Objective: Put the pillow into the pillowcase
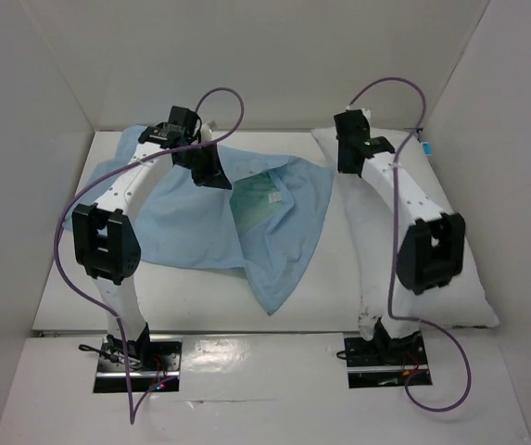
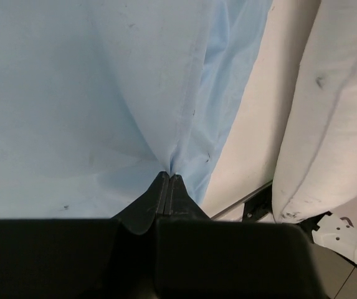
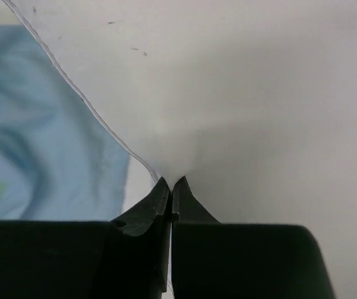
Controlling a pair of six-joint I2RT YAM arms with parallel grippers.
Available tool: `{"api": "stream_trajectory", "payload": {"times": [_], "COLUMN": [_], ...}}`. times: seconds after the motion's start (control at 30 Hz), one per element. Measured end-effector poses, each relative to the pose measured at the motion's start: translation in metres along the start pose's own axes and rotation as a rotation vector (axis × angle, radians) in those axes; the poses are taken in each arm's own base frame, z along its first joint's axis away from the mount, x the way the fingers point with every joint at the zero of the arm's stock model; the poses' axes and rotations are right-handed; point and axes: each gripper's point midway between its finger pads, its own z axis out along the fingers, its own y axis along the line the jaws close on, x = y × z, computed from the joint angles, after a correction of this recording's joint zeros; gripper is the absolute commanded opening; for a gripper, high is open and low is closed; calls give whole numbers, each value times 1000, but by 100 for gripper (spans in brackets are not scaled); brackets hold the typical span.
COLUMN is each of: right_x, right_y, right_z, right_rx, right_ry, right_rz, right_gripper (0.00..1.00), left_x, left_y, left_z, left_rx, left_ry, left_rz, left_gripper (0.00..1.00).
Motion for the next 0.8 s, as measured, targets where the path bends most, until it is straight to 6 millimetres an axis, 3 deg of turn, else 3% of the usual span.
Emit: {"api": "stream_trajectory", "payload": {"times": [0.17,0.27,0.33,0.43,0.53,0.6,0.67,0.7,0.73,0.8], "right_x": [-32,-30,-18,17,72,104,120,120,117,115], "right_y": [3,21,38,66,96,105,108,106,104,94], "right_z": [-107,-162,-185,-195,-187,-181,-185,-189,-194,-203], "right_rx": [-253,-419,-523,-640,-716,-735,-761,-768,-771,-761], "right_ry": [-228,-315,-324,-269,-148,-75,-41,-43,-47,-36], "right_rz": [58,31,-2,-50,-99,-123,-137,-136,-132,-147], "right_gripper": [0,0,0,0,0,1,17,64,78,86], "left_x": [-2,-5,-8,-13,-18,-20,-20,-20,-20,-21], "left_y": [2,4,4,6,6,5,5,4,4,3], "left_z": [-1,-2,-4,-7,-11,-13,-14,-14,-14,-14], "left_rx": [-4,-15,-20,-23,-19,-14,-10,-9,-7,-6], "left_ry": [-5,-16,-27,-43,-57,-61,-62,-61,-60,-64], "left_rz": [-7,-16,-30,-37,-42,-50,-60,-62,-63,-61], "left_gripper": [0,0,0,0,0,0,0,0,0,0]}}
